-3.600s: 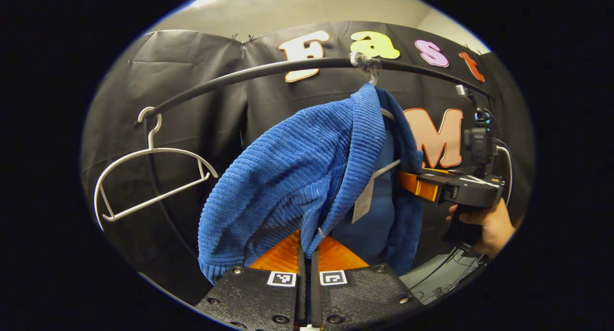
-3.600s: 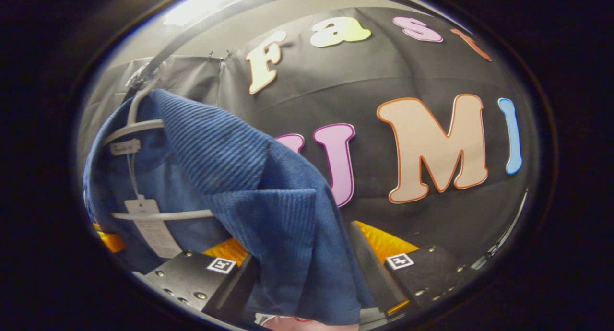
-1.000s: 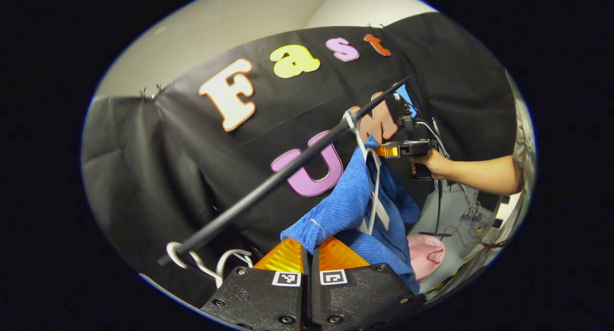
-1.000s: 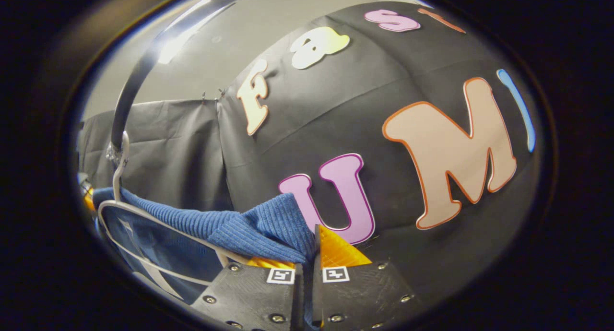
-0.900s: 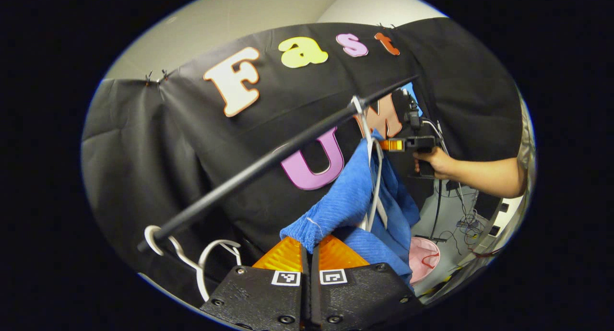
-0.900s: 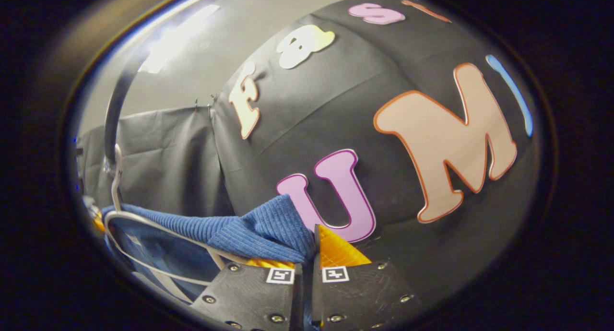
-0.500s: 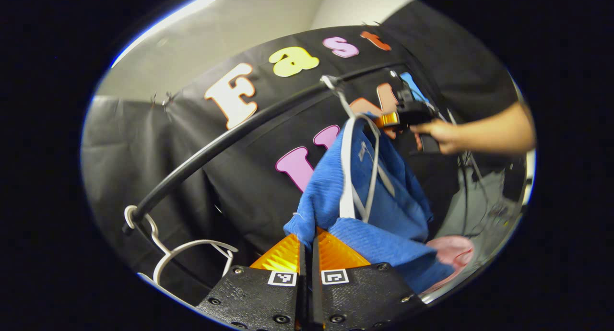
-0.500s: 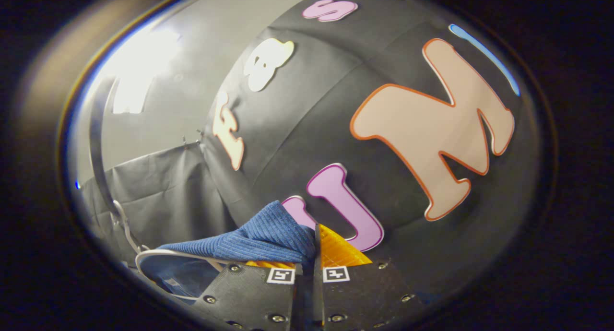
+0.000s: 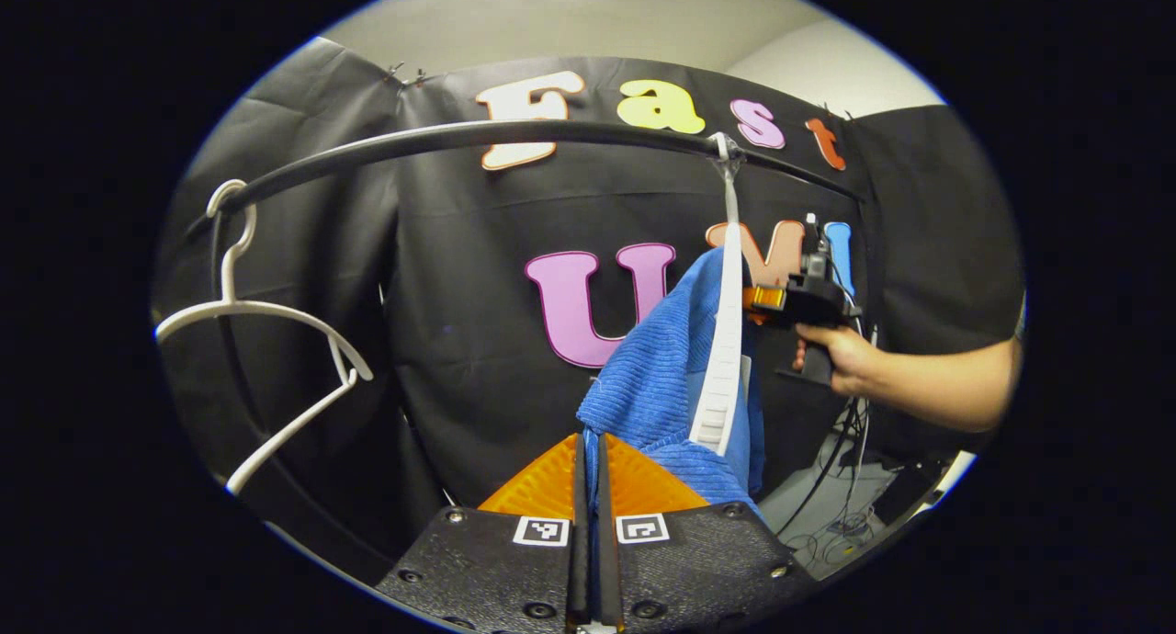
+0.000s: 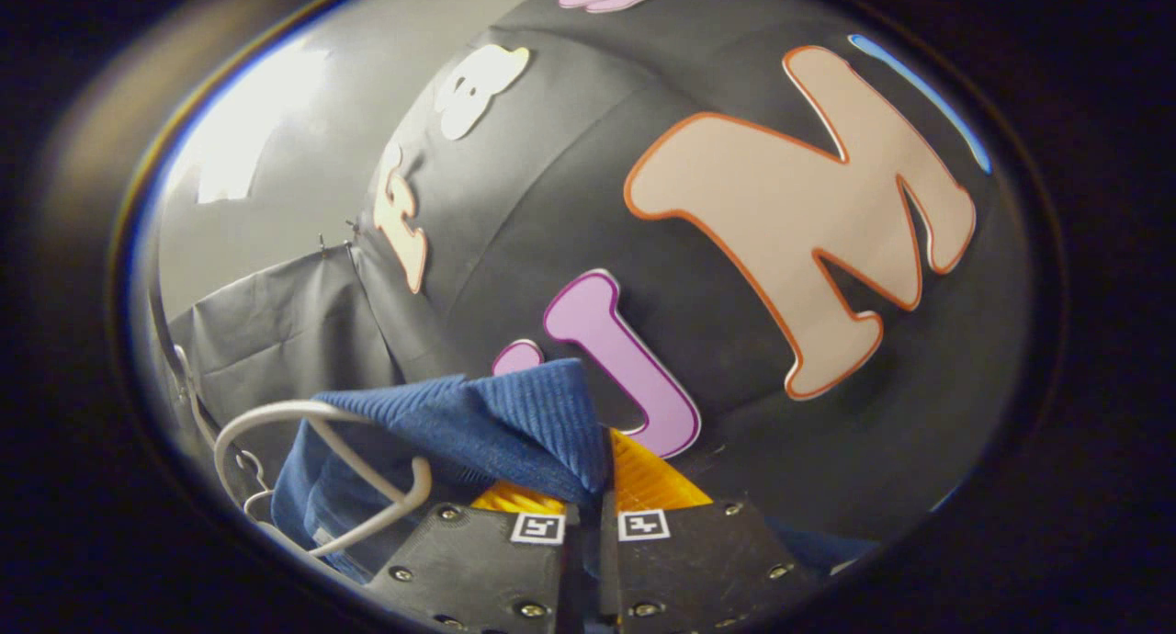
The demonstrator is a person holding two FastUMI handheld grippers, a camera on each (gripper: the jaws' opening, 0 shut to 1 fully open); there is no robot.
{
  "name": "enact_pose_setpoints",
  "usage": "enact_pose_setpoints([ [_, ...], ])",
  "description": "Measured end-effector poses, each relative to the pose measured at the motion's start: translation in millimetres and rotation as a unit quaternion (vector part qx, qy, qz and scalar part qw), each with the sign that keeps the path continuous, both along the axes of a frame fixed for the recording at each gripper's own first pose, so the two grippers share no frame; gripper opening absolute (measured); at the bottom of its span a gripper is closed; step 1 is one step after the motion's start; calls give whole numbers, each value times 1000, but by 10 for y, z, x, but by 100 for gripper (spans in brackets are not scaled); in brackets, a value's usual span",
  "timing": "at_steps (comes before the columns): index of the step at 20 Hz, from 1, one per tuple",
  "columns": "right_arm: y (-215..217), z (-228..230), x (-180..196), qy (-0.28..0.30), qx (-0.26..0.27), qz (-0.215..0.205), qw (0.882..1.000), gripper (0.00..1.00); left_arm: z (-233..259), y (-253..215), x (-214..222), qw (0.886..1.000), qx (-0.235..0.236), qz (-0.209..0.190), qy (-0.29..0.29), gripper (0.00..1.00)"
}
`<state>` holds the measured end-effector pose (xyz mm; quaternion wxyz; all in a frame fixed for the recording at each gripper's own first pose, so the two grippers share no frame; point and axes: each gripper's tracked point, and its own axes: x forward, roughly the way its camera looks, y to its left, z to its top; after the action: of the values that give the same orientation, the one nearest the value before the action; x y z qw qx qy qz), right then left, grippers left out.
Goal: Grasp the clothes on the hanger with both hands and then place them into the laundry hamper below.
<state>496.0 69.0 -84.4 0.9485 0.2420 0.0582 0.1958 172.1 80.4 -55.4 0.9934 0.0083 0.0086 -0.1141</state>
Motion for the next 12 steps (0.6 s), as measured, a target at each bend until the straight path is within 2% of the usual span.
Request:
enact_pose_setpoints([
  [2, 1, -69, -29, 7, 14, -3, 1000, 7, -169, -5, 78, 1000, 11, 4, -4, 2],
  [4, -274, -658, 17, 101, -12, -59, 993, 7, -806, -13, 127, 994, 16, 25, 107, 4],
  [5, -339, -924, 7, 131, 0, -70, 989, 7, -896, -13, 30, 992, 2, 36, 123, 4],
  [7, -553, -1407, -228, 162, -3, -81, 984, 4, -881, -61, 67, 995, -7, 38, 97, 2],
  [10, -720, -2095, -734, 204, -86, -78, 972, 4, -995, -60, 56, 994, 0, 27, 109, 1],
  [12, -732, -2229, -947, 220, -80, -70, 970, 4, -1058, -75, 62, 993, 11, 18, 113, 1],
])
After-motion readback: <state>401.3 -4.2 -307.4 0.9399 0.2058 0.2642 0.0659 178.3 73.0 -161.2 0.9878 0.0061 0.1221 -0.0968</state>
